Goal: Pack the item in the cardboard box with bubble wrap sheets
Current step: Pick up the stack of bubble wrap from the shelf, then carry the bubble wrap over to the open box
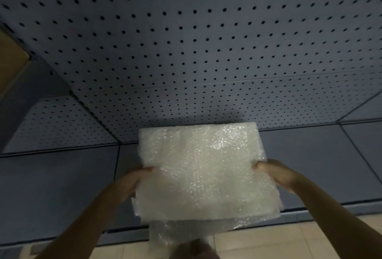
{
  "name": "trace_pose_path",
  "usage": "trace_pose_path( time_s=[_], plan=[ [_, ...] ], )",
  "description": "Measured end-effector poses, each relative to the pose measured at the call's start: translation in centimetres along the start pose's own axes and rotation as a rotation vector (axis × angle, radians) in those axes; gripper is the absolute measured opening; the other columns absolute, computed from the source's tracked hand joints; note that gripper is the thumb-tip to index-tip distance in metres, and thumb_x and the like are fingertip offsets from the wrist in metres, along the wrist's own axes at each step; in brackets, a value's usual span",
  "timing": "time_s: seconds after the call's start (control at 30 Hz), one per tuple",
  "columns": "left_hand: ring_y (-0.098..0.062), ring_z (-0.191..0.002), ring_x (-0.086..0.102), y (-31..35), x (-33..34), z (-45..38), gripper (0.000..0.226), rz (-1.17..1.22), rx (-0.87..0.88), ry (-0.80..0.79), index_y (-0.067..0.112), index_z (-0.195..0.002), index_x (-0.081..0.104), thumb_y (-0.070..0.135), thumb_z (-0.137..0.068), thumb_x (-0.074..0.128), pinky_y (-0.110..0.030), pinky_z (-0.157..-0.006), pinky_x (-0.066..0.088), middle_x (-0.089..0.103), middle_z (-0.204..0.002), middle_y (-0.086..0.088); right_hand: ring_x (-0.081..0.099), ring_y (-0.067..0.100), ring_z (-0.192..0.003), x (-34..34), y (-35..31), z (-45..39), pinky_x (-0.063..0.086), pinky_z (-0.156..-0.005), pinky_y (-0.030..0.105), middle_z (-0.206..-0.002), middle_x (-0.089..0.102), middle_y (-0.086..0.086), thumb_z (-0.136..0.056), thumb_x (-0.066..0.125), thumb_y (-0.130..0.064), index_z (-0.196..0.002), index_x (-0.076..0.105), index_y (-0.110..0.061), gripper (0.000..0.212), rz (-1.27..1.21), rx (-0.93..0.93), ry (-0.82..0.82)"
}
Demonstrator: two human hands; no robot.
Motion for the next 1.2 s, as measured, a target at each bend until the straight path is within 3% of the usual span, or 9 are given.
trace_pose_path(
  time_s=[0.1, 0.17, 0.27, 0.47, 0.63, 0.8, 0.93, 1.07, 1.2],
  plan=[
    [-0.035, -0.107, 0.065, 1.9, 2.7, -0.5, 0.059, -0.086, 0.032, -0.097, 0.010, -0.121, 0.063, 0.034, -0.069, 0.078, -0.053, -0.100, 0.046, 0.068, -0.117, -0.016, 0.066, 0.029, -0.100, -1.8, 1.8, 1.9, 0.054, -0.086, 0.042, -0.110, 0.069, 0.013, -0.091, 0.059, -0.028, -0.114, 0.062, -0.008, 0.031, -0.055, -0.015, 0.054],
    [-0.034, -0.105, 0.066, 2.8, 4.2, -1.1, 0.062, -0.157, 0.058, -0.128, 0.011, -0.120, 0.063, 0.036, -0.066, 0.080, -0.053, -0.097, 0.048, 0.069, -0.116, -0.015, 0.068, 0.032, -0.099, -2.9, 3.2, 3.4, 0.053, -0.091, 0.049, -0.110, 0.069, 0.016, -0.088, 0.063, -0.029, -0.114, 0.063, -0.005, 0.036, -0.096, -0.019, 0.105],
    [-0.030, -0.101, 0.069, 3.8, 6.4, -2.1, 0.069, -0.246, 0.110, -0.117, 0.018, -0.117, 0.063, 0.045, -0.058, 0.086, -0.053, -0.092, 0.052, 0.070, -0.114, -0.008, 0.069, 0.031, -0.099, -3.8, 5.3, 5.5, 0.054, -0.089, 0.051, -0.112, 0.069, 0.013, -0.069, 0.074, -0.044, -0.120, 0.060, -0.010, 0.062, -0.161, -0.064, 0.174],
    [-0.027, -0.089, 0.068, 6.3, 12.7, -2.2, 0.032, -0.400, 0.249, -0.061, 0.011, -0.104, 0.063, 0.020, -0.077, 0.078, -0.042, -0.076, 0.056, 0.071, -0.099, -0.007, 0.069, 0.028, -0.096, -5.0, 10.5, 10.4, 0.059, -0.079, 0.048, -0.114, 0.066, 0.007, -0.060, 0.084, -0.047, -0.126, 0.050, -0.016, 0.081, -0.295, -0.101, 0.508],
    [-0.017, -0.075, 0.065, 7.2, 17.9, -1.8, 0.019, -0.487, 0.348, -0.151, 0.014, -0.090, 0.060, 0.016, -0.079, 0.076, -0.027, -0.058, 0.049, 0.070, -0.091, -0.003, 0.068, 0.026, -0.092, -4.0, 14.5, 15.4, 0.060, -0.075, 0.045, -0.114, 0.063, 0.008, -0.073, 0.080, -0.029, -0.124, 0.046, -0.013, 0.063, -0.427, -0.060, 0.770],
    [-0.017, -0.075, 0.065, 7.3, 24.2, -0.4, 0.018, -0.546, 0.420, -0.285, 0.017, -0.090, 0.060, 0.013, -0.080, 0.074, -0.026, -0.059, 0.048, 0.068, -0.090, 0.000, 0.061, 0.028, -0.096, -2.2, 19.0, 20.6, 0.056, -0.081, 0.045, -0.109, 0.056, 0.008, -0.083, 0.070, -0.015, -0.127, 0.037, -0.010, 0.055, -0.581, -0.004, 0.960],
    [-0.021, -0.078, 0.066, 6.6, 30.8, 1.2, 0.026, -0.592, 0.436, -0.424, 0.014, -0.101, 0.060, 0.013, -0.079, 0.075, -0.028, -0.062, 0.050, 0.068, -0.093, -0.003, 0.061, 0.017, -0.084, -1.7, 22.9, 25.7, 0.055, -0.068, 0.031, -0.104, 0.058, 0.005, -0.083, 0.069, -0.013, -0.125, 0.041, -0.009, 0.051, -0.652, 0.027, 1.146],
    [-0.019, -0.076, 0.064, 4.8, 39.9, 4.4, 0.031, -0.631, 0.457, -0.588, 0.012, -0.106, 0.057, 0.008, -0.080, 0.074, -0.028, -0.065, 0.050, 0.066, -0.090, -0.002, 0.063, 0.020, -0.090, -1.5, 28.3, 31.4, 0.057, -0.080, 0.042, -0.103, 0.060, 0.002, -0.081, 0.070, -0.017, -0.126, 0.042, -0.009, 0.053, -0.727, 0.077, 1.282],
    [-0.022, -0.082, 0.065, 1.7, 49.1, 7.9, 0.038, -0.722, 0.491, -0.718, 0.010, -0.111, 0.058, 0.012, -0.078, 0.076, -0.031, -0.070, 0.052, 0.066, -0.096, -0.004, 0.063, 0.020, -0.086, -1.8, 34.1, 37.7, 0.053, -0.066, 0.030, -0.106, 0.062, 0.007, -0.083, 0.070, -0.019, -0.122, 0.046, -0.008, 0.047, -0.735, 0.154, 1.417]
  ],
)
Point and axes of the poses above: each hand's wrist, its own z-axis away from the middle knuckle, its own x-axis out of the palm, y = z × x, the point moved 5 cm from there along -z, towards the middle knuckle
